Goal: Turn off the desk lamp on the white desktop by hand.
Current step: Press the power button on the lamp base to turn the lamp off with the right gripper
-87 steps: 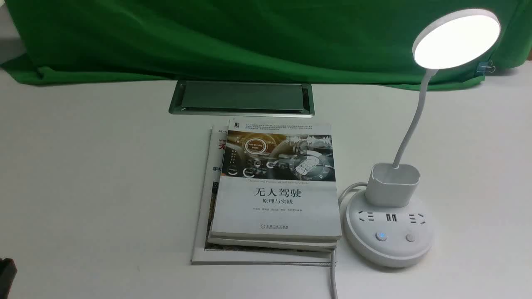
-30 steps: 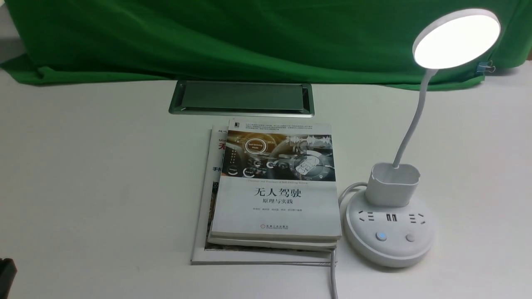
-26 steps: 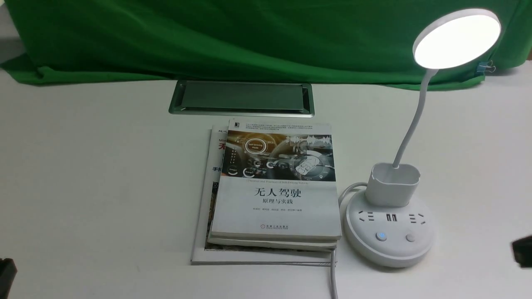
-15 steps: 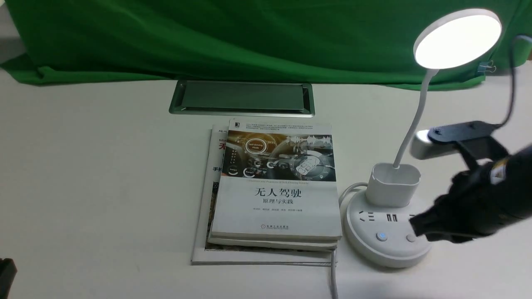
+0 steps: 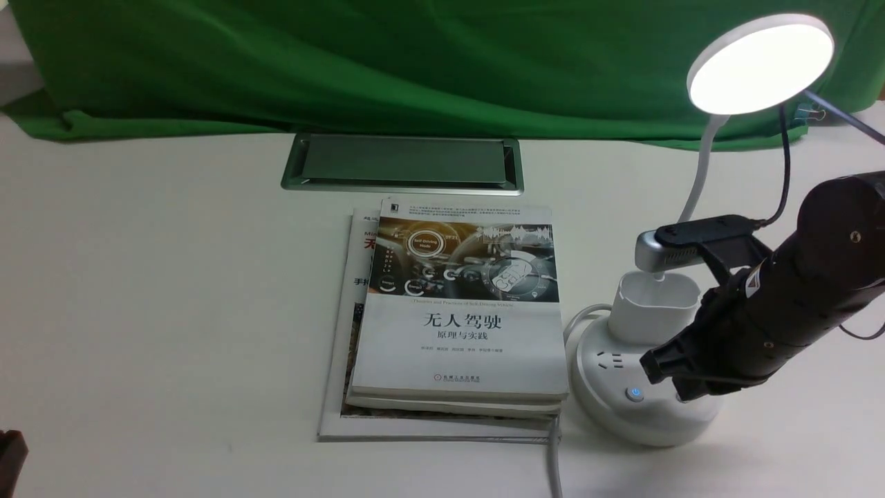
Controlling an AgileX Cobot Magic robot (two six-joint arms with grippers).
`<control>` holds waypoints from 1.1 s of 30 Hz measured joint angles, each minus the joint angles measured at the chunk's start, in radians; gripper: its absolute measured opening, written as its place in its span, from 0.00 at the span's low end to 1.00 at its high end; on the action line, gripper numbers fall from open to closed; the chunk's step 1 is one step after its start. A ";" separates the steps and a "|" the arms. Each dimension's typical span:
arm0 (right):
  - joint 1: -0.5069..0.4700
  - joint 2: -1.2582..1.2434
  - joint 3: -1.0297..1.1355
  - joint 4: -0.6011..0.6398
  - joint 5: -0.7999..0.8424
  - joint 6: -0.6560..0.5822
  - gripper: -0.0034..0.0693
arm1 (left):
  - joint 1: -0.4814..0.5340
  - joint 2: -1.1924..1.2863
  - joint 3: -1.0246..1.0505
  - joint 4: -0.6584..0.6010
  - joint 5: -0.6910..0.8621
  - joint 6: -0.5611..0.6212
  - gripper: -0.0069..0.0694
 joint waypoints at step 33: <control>-0.017 0.029 -0.010 0.001 -0.029 -0.007 0.10 | 0.000 0.000 0.000 0.000 0.000 0.000 0.12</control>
